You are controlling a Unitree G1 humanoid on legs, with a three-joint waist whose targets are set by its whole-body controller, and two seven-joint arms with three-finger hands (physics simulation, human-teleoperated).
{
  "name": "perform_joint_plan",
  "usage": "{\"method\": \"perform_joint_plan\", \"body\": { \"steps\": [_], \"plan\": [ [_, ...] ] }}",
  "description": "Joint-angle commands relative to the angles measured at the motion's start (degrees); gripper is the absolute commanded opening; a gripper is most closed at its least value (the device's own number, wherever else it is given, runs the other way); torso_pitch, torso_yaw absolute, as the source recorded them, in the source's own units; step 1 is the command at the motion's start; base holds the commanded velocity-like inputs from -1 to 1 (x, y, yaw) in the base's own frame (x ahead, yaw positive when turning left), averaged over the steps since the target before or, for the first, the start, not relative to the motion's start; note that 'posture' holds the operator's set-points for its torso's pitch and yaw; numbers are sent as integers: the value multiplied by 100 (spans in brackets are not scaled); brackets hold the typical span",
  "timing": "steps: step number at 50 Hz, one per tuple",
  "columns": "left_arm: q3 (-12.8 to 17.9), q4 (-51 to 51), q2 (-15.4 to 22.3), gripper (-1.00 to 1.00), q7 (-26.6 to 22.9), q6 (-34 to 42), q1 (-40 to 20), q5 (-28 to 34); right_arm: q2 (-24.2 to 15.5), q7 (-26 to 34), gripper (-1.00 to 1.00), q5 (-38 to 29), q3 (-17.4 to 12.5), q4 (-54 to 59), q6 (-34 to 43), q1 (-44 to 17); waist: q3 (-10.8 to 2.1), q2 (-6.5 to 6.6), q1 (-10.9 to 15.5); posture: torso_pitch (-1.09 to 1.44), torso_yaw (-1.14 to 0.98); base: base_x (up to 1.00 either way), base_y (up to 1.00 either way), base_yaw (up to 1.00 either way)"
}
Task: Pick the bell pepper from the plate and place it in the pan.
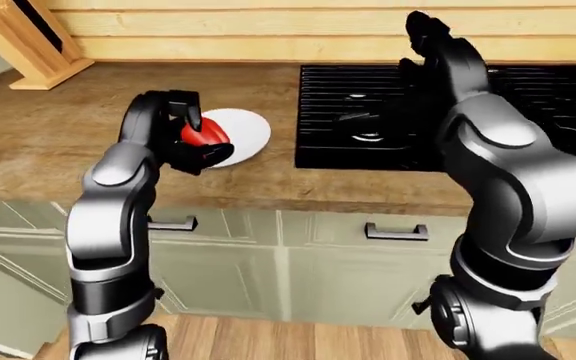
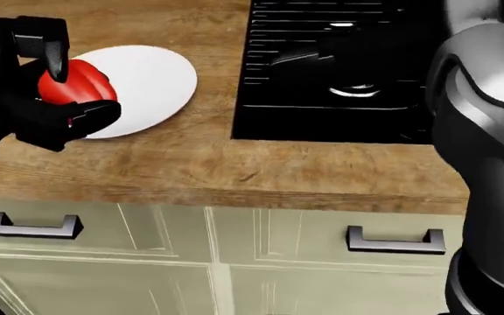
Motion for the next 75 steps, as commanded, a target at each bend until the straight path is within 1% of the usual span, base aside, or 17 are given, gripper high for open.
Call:
{"method": "perform_joint_plan", "body": {
  "steps": [1,5,8,9,27,31,35,43,44,50,55,57,58,60,66,69,75],
  "plan": [
    [-81,-280,-4,-100,-10,-247,-311,-81,-143,-58,100,-113,-218,-169,-280,-218,-209,46,-112,0,0,0,0,-100],
    [-77,-225,-16,-100,5,-318,-286,-95,-117,-105,100,-86,-259,-194,-298,-273,-104,-159,71,0,0,0,0,-34],
    [-63,-254,-3,-100,-1,-305,-272,-111,-109,-127,100,-68,-249,-219,-279,-285,-135,-570,175,0,0,0,0,0],
    [-60,-250,1,-100,-1,-314,-266,-113,-109,-130,100,-60,-243,-225,-271,-290,-52,-409,175,0,0,0,0,0],
    [-62,-243,20,-100,17,-295,-307,-148,-132,-207,100,58,-267,-225,-281,-288,-164,-152,-87,0,0,0,0,-22],
    [-63,-212,22,-100,14,-328,-303,-151,-134,-221,100,61,-260,-205,-316,-283,-173,-222,-124,0,0,0,0,-67],
    [-61,-243,17,-100,14,-327,-268,-156,-117,-259,100,65,-261,-202,-312,-292,-166,-559,42,0,0,0,0,0],
    [-60,-294,0,-100,32,-304,-234,-167,-94,-249,100,122,-248,-234,-342,-244,-132,-293,99,0,0,0,0,0],
    [-59,-280,-2,-100,31,-317,-234,-170,-94,-248,100,131,-253,-245,-330,-248,-259,-284,100,0,0,0,-19,0],
    [-65,-321,4,-100,32,-273,-240,-171,-115,-270,100,152,-273,-268,-280,-274,-309,-56,35,0,0,0,-24,0],
    [-61,-271,16,-100,20,-295,-277,-176,-118,-284,100,176,-283,-277,-260,-291,-233,-334,92,0,0,0,-24,0],
    [-63,-247,15,-100,22,-305,-295,-176,-125,-288,100,183,-290,-274,-265,-288,-335,-735,98,0,0,0,-23,0],
    [-71,-243,14,-100,21,-307,-303,-175,-130,-288,100,189,-291,-271,-270,-287,-278,-509,67,0,0,0,-25,0],
    [-72,-254,13,-100,27,-280,-320,-175,-133,-291,100,198,-288,-247,-289,-290,-245,-535,79,0,0,0,-25,0],
    [-71,-257,19,-100,30,-254,-350,-177,-136,-305,100,216,-287,-233,-299,-289,-147,-176,127,0,0,0,-25,0],
    [-73,-245,20,-100,32,-250,-368,-179,-145,-308,100,221,-284,-244,-292,-282,-214,186,104,0,0,0,-25,0],
    [-57,-260,19,-100,32,-276,-317,-187,-148,-319,100,231,-284,-257,-278,-285,-292,55,87,0,0,0,-25,0]
  ]
}}
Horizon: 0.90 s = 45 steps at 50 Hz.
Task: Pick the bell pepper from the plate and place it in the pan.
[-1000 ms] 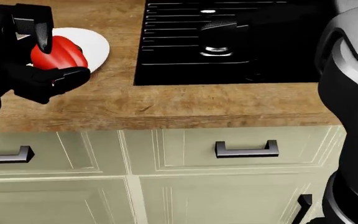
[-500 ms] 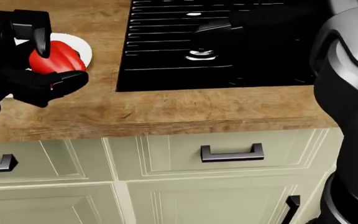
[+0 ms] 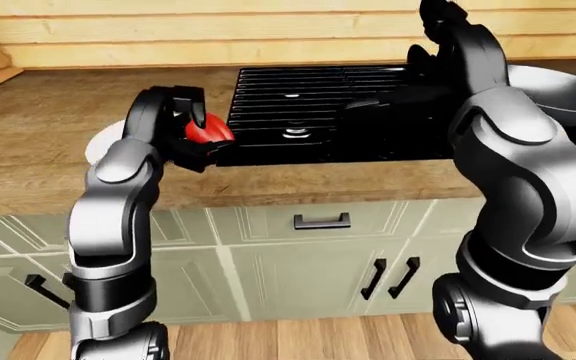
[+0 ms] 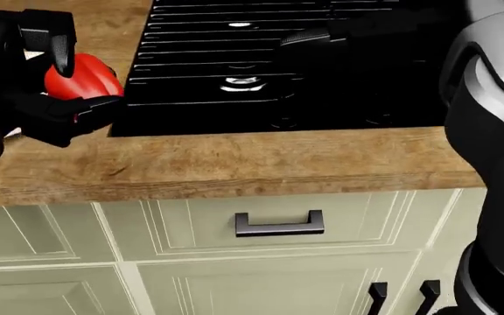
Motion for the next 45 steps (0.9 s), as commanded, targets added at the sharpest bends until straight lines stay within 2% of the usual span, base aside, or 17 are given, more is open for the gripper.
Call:
{"method": "perform_joint_plan", "body": {
  "steps": [1,4,6,8,9,10,18,20,22,23,25,28,31,33,35,36,45],
  "plan": [
    [19,-262,31,-100,-18,-252,-227,-69,-70,-60,100,-74,-89,-160,-184,-194,-149,23,-35,0,0,0,-26,0],
    [26,-264,29,-100,-10,-245,-231,-81,-71,-64,100,-71,-94,-167,-169,-200,-103,-149,-27,0,0,0,-25,0],
    [21,-278,28,-100,-6,-231,-230,-89,-82,-61,100,-68,-92,-183,-159,-200,-117,-373,-2,0,0,0,-25,0],
    [19,-288,37,-100,-6,-222,-232,-89,-75,-67,100,-66,-95,-182,-157,-205,-209,-856,-11,0,0,0,-25,0],
    [23,-312,42,-100,-5,-196,-236,-93,-73,-73,100,-64,-98,-194,-130,-225,-106,-506,-21,0,0,0,-24,0],
    [25,-299,45,-100,-1,-209,-229,-89,-76,-73,100,-63,-97,-199,-131,-219,-119,-613,-2,0,0,0,-25,0],
    [34,-296,57,-100,23,-208,-235,-95,-80,-78,100,-59,-102,-192,-140,-218,-37,-203,9,0,0,0,-25,0],
    [38,-313,62,-100,24,-192,-246,-101,-95,-76,100,-51,-122,-205,-117,-241,-38,-68,-7,0,0,0,-26,0],
    [31,-330,60,-100,28,-181,-241,-102,-100,-78,100,-45,-127,-218,-106,-243,-91,198,-37,0,0,0,-26,0],
    [34,-340,58,-100,26,-180,-234,-106,-102,-77,100,-41,-126,-222,-112,-232,-83,89,-36,0,0,0,-26,0],
    [43,-330,68,-100,23,-187,-233,-109,-100,-84,100,-36,-123,-229,-90,-252,-90,138,-47,0,0,0,-26,0],
    [36,-293,67,-100,19,-218,-239,-111,-97,-81,100,-34,-110,-194,-142,-225,-151,53,-40,0,0,0,-25,0],
    [35,-277,76,-100,14,-211,-256,-112,-98,-79,100,-32,-109,-177,-157,-219,-91,-98,-31,0,0,0,-26,0],
    [37,-296,81,-100,15,-180,-273,-115,-97,-84,100,-28,-110,-186,-132,-236,-88,-286,-10,0,0,0,-26,0],
    [30,-291,82,-100,18,-180,-285,-112,-98,-90,100,-24,-117,-210,-92,-256,-184,-713,-5,0,0,0,-26,0],
    [38,-271,78,-100,26,-201,-287,-112,-98,-89,100,-22,-117,-211,-100,-248,-165,-604,-15,0,0,0,-26,0],
    [24,-247,76,-100,41,-201,-332,-129,-100,-87,100,-8,-110,-217,-109,-231,-36,-180,16,0,0,0,-25,0]
  ]
}}
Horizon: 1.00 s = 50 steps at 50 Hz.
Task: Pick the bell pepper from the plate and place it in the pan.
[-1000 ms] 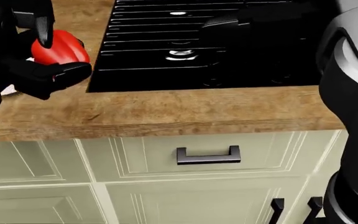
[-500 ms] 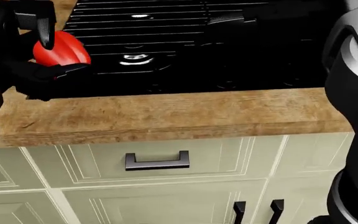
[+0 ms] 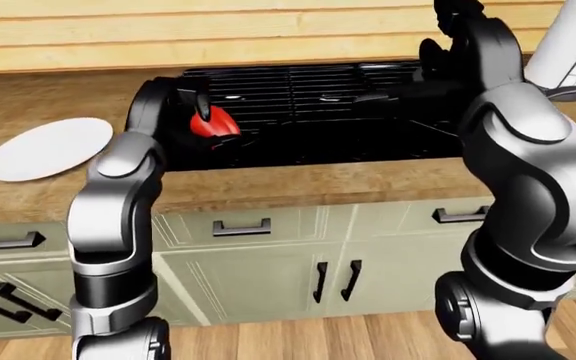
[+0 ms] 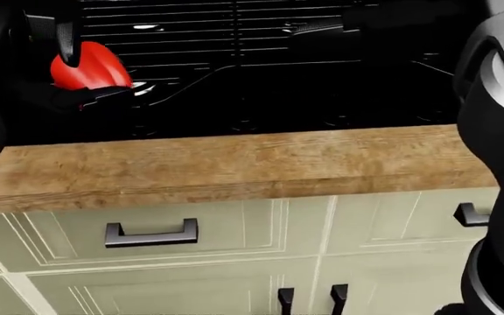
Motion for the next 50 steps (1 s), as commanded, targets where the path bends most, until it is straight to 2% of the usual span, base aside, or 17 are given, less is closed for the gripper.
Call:
{"method": "perform_joint_plan", "body": {
  "steps": [1,4,5,7,12,17,19,27,30,31,33,38,41,42,43,45,50],
  "plan": [
    [100,-198,70,-100,43,-214,-145,16,-31,0,100,7,-7,-130,-146,-189,-145,-4,17,0,0,0,-26,0],
    [113,-215,75,-100,44,-200,-135,6,-33,2,100,6,-3,-126,-161,-181,-224,407,-24,0,0,0,-26,0],
    [113,-227,78,-100,44,-183,-138,3,-29,2,100,4,1,-120,-174,-168,-168,162,21,0,0,0,-26,0],
    [110,-225,76,-100,42,-197,-121,-1,-31,4,100,0,11,-120,-163,-177,-227,266,-25,0,0,0,-26,0],
    [104,-238,76,-100,46,-171,-136,-7,-30,9,100,-17,20,-127,-154,-185,-215,44,-25,0,0,0,-25,0],
    [93,-250,67,-100,38,-188,-110,-6,-35,20,100,-27,18,-138,-119,-207,-325,-546,49,0,0,0,-25,0],
    [74,-233,49,-100,35,-217,-95,2,-48,33,100,-33,14,-133,-134,-196,-193,-462,12,0,0,0,-26,0],
    [78,-242,48,-100,32,-174,-135,17,-67,65,100,-57,13,-148,-116,-212,-132,-12,19,0,0,0,-25,0],
    [84,-229,55,-100,28,-177,-150,16,-61,73,100,-66,15,-132,-145,-187,-211,353,-17,0,0,0,-25,0],
    [82,-222,54,-100,26,-182,-151,15,-61,75,100,-70,16,-124,-156,-180,-184,139,16,0,0,0,-25,0],
    [78,-189,52,-100,24,-209,-160,17,-61,76,100,-74,19,-125,-137,-200,-220,253,-26,0,0,0,-26,0],
    [75,-181,58,-100,22,-187,-201,15,-53,87,100,-83,13,-131,-138,-190,-226,50,-22,0,0,0,-25,0],
    [80,-204,65,-100,23,-136,-232,8,-49,84,100,-84,9,-149,-107,-209,-209,-249,2,0,0,0,-25,0],
    [82,-158,68,-100,16,-191,-226,10,-44,83,100,-85,13,-148,-109,-209,-262,-471,8,0,0,0,-25,0],
    [82,-144,69,-100,16,-201,-229,10,-44,83,100,-87,15,-148,-112,-205,-324,-553,46,0,0,0,-25,0],
    [65,-182,62,-100,18,-165,-226,12,-42,86,100,-88,16,-152,-116,-193,-199,-475,12,0,0,0,-25,0],
    [67,-228,60,-100,11,-143,-199,15,-37,99,100,-97,30,-136,-133,-184,-156,-174,17,0,0,0,-25,0]
  ]
}}
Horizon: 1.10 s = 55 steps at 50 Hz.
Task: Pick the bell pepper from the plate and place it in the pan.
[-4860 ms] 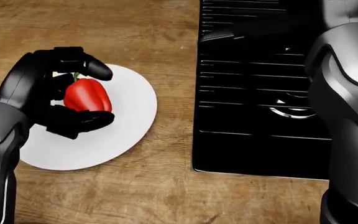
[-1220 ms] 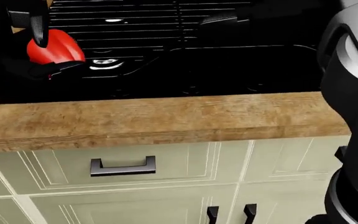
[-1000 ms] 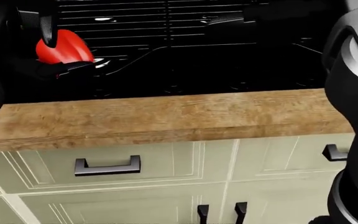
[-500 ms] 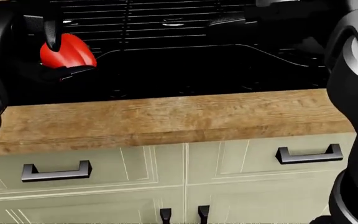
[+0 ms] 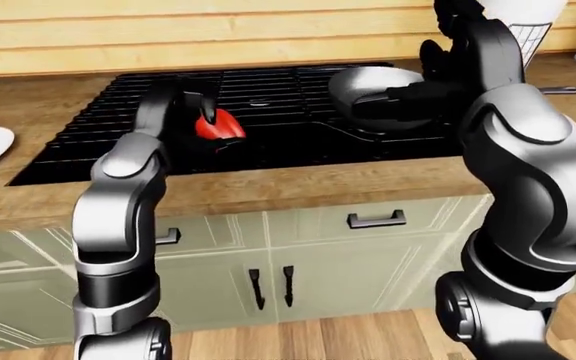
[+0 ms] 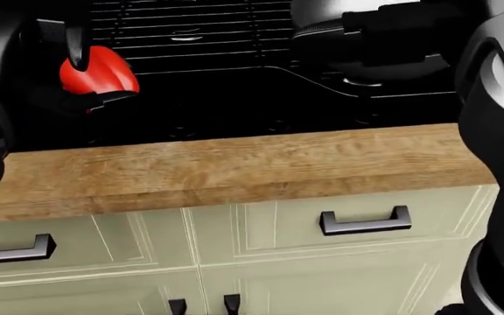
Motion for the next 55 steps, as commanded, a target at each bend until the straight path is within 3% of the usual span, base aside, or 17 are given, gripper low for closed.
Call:
{"method": "perform_joint_plan", "body": {
  "steps": [1,4,6,10,16,18,19,30,33,34,36,42,44,46,47,48,55],
  "plan": [
    [145,-230,84,-100,64,-210,-184,48,-17,19,100,14,11,-129,-192,-175,-139,-14,32,0,0,0,-25,0],
    [161,-259,85,-100,62,-190,-167,43,-19,34,100,6,12,-114,-214,-170,-134,157,25,0,0,0,-25,0],
    [158,-224,84,-100,60,-211,-184,42,-23,37,100,0,10,-117,-206,-175,-176,392,-2,0,0,0,-25,0],
    [163,-241,75,-100,64,-219,-160,36,-26,48,100,-6,11,-125,-193,-183,-218,359,-22,0,0,0,-25,0],
    [166,-273,76,-100,66,-237,-99,30,-27,62,100,-30,28,-138,-172,-189,-196,72,-11,0,0,0,-25,0],
    [172,-268,82,-100,66,-218,-125,26,-20,70,100,-37,32,-132,-186,-185,-220,-169,10,0,0,0,-26,0],
    [166,-266,76,-100,69,-220,-130,24,-23,75,100,-40,29,-135,-185,-186,-285,-423,13,0,0,0,-26,0],
    [155,-268,60,-100,61,-231,-131,36,-37,109,100,-65,12,-164,-162,-192,-132,122,20,0,0,0,-25,0],
    [155,-265,62,-100,62,-226,-143,33,-38,114,100,-69,7,-165,-169,-183,-222,510,-17,0,0,0,-25,0],
    [150,-255,60,-100,64,-230,-152,33,-40,120,100,-71,8,-161,-189,-162,-176,264,27,0,0,0,-26,0],
    [151,-259,65,-100,63,-213,-173,29,-37,121,100,-72,9,-166,-164,-188,-222,387,-17,0,0,0,-25,0],
    [154,-175,72,-100,65,-248,-233,24,-31,117,100,-77,7,-150,-164,-201,-200,103,-11,0,0,0,-26,0],
    [155,-178,77,-100,73,-221,-256,19,-24,118,100,-78,15,-132,-189,-194,-207,-121,10,0,0,0,-25,0],
    [153,-150,68,-100,83,-258,-242,17,-25,118,100,-79,10,-136,-180,-203,-308,-603,-4,0,0,0,-25,0],
    [146,-164,62,-100,89,-252,-233,17,-24,119,100,-79,5,-137,-184,-194,-212,-270,-11,0,0,0,-25,0],
    [147,-168,63,-100,89,-246,-236,14,-25,119,100,-78,4,-139,-177,-203,-221,-371,6,0,0,0,-26,0],
    [164,-219,71,-100,95,-214,-211,-9,-19,123,100,-85,26,-149,-184,-181,-137,-2,31,0,0,0,-26,0]
  ]
}}
